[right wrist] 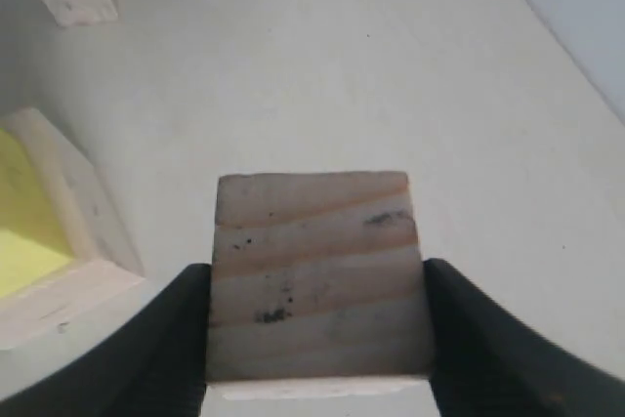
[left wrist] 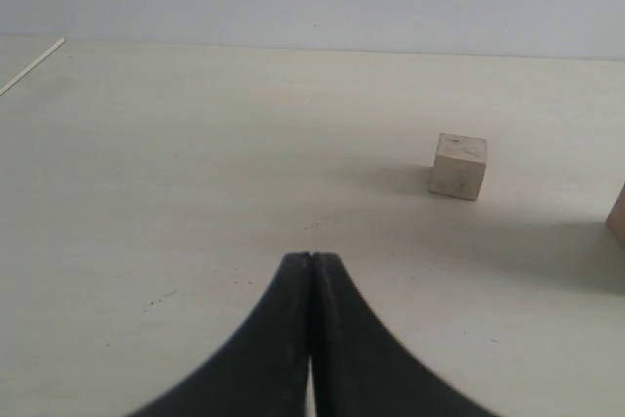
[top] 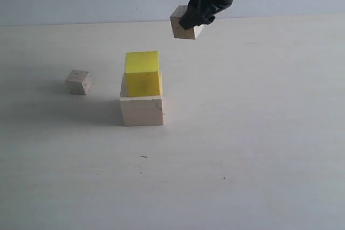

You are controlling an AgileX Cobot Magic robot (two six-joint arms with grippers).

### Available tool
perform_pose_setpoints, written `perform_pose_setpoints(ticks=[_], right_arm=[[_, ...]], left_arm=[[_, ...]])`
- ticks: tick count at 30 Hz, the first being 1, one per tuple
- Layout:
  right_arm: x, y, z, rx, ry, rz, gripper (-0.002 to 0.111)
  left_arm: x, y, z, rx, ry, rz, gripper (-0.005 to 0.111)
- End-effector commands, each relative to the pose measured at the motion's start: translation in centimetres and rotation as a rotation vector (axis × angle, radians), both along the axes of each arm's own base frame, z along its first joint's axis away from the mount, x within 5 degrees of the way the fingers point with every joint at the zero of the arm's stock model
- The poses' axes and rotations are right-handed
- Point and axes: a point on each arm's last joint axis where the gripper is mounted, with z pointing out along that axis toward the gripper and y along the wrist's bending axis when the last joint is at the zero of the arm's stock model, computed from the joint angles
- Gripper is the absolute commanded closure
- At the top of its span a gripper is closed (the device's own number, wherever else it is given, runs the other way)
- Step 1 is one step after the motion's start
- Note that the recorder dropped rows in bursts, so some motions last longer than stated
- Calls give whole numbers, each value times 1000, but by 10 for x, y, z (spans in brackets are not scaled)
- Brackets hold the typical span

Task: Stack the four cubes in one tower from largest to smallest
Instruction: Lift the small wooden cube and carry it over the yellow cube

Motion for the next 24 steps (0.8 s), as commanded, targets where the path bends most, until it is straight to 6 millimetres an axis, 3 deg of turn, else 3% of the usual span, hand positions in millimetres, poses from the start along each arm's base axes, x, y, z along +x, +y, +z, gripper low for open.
perform_pose_setpoints(ticks=[1,8,13,19,24], right_arm=[[-14,-11,30,46,62,-101,108],[-64,-23,35,97,61,-117,108],[-102,-25,43,158,-7,6,108],[-116,-16,60,303,-21,133,108],[-120,-2,54,253,-88,267,108]], left_arm=[[0,0,1,-9,-18,0,107],[0,0,1,-9,-18,0,107],[0,0,1,-9,-18,0,107],[0,0,1,-9,-18,0,107],[0,0,1,-9,-18,0,107]])
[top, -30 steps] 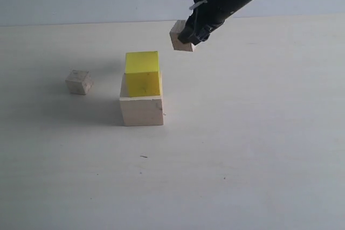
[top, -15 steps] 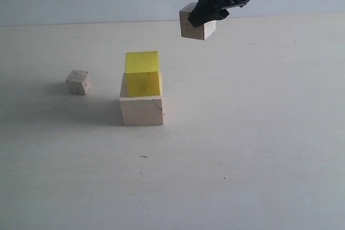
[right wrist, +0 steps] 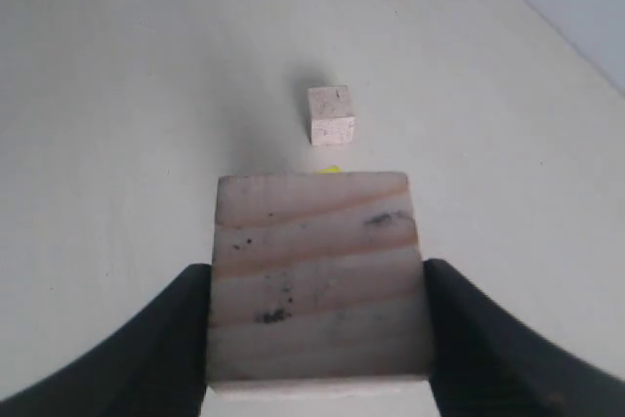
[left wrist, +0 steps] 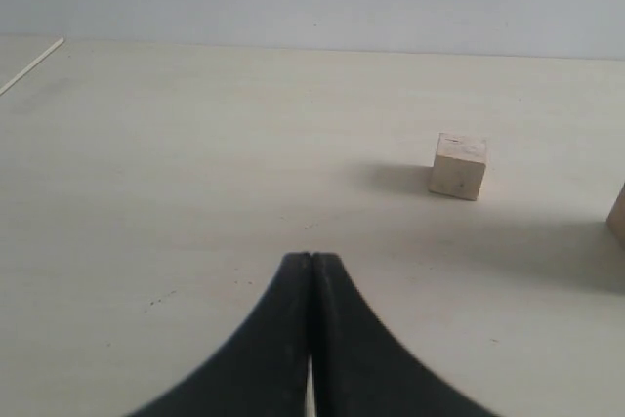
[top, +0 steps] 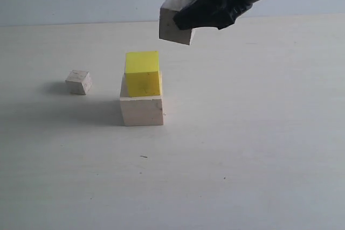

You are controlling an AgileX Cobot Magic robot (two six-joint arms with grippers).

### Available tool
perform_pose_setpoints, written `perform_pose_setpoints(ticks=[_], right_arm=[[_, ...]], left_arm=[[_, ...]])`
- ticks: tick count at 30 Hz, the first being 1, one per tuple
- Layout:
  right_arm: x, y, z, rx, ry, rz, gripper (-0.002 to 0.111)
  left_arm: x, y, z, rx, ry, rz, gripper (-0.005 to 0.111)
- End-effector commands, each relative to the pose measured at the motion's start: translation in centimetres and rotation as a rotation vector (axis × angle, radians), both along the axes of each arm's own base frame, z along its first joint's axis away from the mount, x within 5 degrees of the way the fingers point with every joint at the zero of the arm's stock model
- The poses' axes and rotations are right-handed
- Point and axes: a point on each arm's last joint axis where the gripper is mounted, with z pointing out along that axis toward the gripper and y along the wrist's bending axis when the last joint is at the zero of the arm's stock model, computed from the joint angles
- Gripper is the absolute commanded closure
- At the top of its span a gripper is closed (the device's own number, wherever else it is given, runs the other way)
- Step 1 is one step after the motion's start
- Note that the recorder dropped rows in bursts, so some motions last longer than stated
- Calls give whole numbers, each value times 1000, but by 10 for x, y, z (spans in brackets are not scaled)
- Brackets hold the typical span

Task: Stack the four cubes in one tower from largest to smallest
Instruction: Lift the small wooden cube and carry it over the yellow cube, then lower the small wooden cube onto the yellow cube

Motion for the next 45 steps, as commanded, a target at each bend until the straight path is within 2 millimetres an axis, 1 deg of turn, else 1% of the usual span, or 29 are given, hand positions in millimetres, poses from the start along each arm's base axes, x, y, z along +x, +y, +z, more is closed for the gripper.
perform_pose_setpoints(ticks=[1,3,5,7,11,15,18,21,25,29,36,39,45], right_arm=[[-5,14,-7,-45,-102,141,108],[-7,20,-10,-66,-159,204,108],[-7,24,-11,-80,-212,230,108],[-4,27,-10,-75,-260,230,108],[6,33,-3,-25,-277,208,108],[21,41,0,13,-269,227,108],[31,48,-2,31,-227,253,108],[38,52,-5,26,-201,296,108],[45,54,-19,-34,-169,347,108],[48,52,-31,-102,-164,375,108],[46,55,-39,-106,-136,414,108],[47,55,-40,-108,-140,406,108],[51,59,-38,-57,-159,368,108]], left_arm=[[0,0,1,-9,-18,0,107],[0,0,1,-9,-18,0,107],[0,0,1,-9,-18,0,107],[0,0,1,-9,-18,0,107],[0,0,1,-9,-18,0,107],[0,0,1,-9,-18,0,107],[0,0,1,-9,-18,0,107],[0,0,1,-9,-18,0,107],[0,0,1,-9,-18,0,107],[0,0,1,-9,-18,0,107],[0,0,1,-9,-18,0,107],[0,0,1,-9,-18,0,107],[0,0,1,-9,-18,0,107]])
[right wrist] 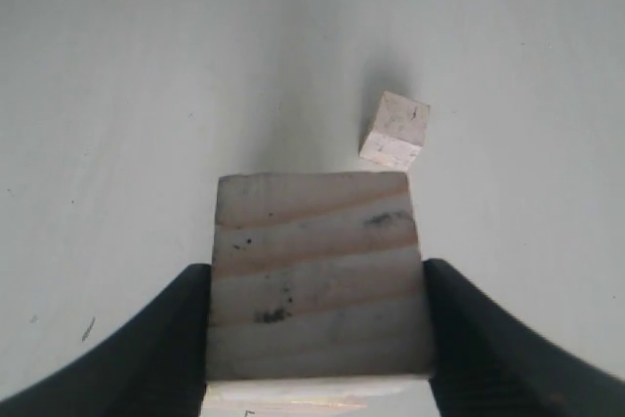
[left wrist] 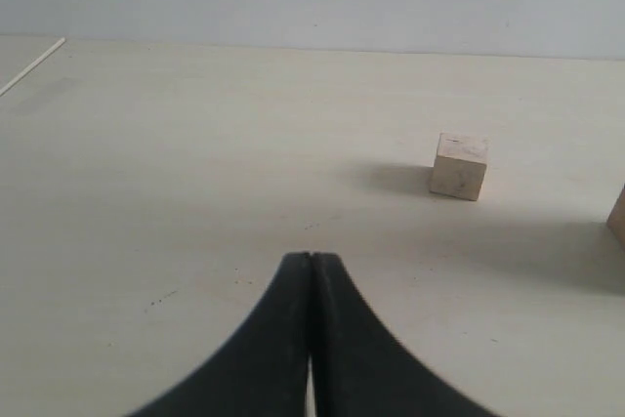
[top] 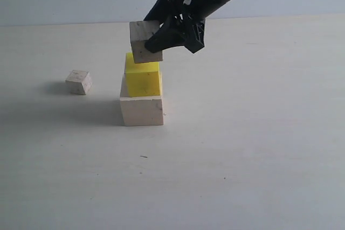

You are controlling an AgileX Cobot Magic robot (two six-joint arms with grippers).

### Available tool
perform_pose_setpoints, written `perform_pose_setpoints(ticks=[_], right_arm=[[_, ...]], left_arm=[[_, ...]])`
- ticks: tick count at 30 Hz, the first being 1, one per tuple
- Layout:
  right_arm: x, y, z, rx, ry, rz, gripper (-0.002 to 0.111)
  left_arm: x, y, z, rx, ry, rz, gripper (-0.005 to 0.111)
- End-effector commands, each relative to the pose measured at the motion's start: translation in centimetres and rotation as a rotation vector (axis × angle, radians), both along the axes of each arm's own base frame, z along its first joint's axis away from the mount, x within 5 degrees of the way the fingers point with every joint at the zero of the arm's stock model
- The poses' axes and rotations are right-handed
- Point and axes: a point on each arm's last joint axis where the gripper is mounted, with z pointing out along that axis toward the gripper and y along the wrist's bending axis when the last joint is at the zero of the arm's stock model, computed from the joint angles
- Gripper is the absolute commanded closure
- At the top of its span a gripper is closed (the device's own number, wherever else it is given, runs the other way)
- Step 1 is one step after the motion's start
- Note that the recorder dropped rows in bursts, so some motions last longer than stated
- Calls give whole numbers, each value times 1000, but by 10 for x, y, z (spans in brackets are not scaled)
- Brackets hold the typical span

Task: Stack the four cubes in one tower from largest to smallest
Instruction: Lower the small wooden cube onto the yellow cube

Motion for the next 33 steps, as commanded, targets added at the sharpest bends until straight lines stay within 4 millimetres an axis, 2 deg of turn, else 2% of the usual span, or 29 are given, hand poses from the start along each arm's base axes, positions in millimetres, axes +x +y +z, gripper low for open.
perform_pose_setpoints(ticks=[1,6,13,33], right_arm=[[3,4,4,53,1,-17,108],[5,5,-5,43,20,-16,108],[-1,19,-7,25,-8,2,108],[3,16,-8,-11,-13,-45,108]], left_arm=[[0,0,1,-9,-18,0,107],[0,0,1,-9,-18,0,107],[0,0,1,-9,-18,0,107],[0,0,1,-9,-18,0,107]])
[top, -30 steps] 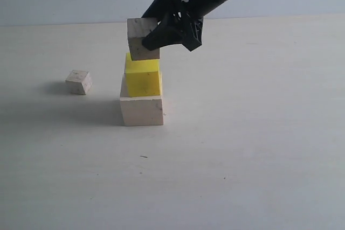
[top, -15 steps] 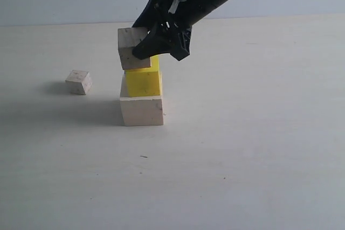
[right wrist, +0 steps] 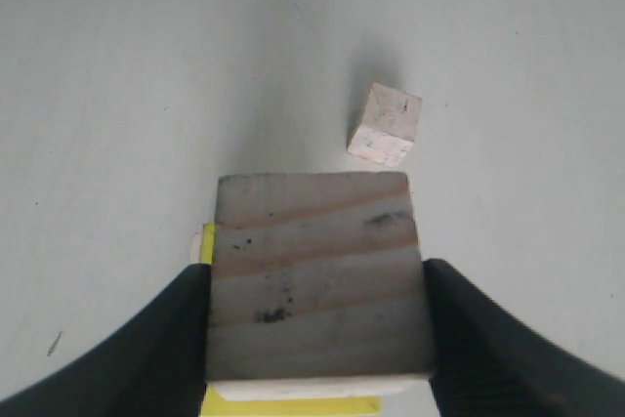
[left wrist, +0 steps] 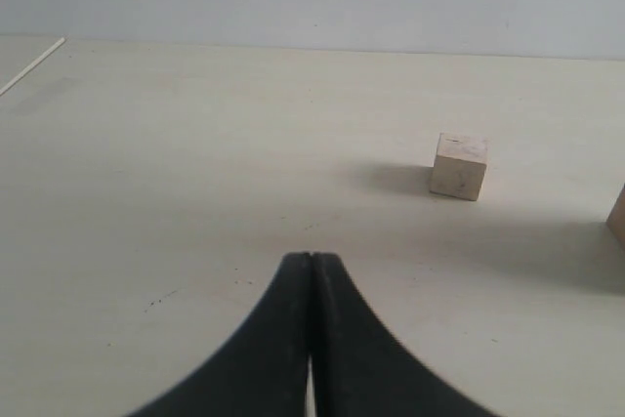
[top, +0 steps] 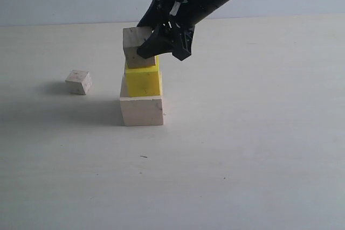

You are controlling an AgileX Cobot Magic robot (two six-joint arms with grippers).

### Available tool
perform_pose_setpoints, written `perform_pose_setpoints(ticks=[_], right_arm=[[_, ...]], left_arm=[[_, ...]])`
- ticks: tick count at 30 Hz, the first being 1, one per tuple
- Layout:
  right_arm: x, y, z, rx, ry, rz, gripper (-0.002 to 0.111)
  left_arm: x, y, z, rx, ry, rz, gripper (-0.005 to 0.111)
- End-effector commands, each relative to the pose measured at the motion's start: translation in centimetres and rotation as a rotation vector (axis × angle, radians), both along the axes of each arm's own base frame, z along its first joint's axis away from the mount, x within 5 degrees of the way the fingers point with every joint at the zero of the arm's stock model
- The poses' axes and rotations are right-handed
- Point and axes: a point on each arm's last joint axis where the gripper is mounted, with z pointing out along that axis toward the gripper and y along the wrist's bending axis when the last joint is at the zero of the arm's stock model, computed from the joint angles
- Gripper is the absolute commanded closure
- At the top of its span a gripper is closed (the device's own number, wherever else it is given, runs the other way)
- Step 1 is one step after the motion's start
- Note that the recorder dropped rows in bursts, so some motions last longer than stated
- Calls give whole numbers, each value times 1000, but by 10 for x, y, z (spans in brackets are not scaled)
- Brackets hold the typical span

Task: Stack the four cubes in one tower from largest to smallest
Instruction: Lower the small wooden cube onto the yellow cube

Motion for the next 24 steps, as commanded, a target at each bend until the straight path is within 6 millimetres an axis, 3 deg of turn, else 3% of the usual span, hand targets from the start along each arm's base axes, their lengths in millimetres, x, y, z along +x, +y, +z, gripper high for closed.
perform_pose_setpoints(ticks=[1,24], right_arm=[[1,-1,5,14,15,-26,108],[-1,-1,3,9,49,-28,108]], left_arm=[[0,0,1,-9,-18,0,107],[0,0,1,-9,-18,0,107]])
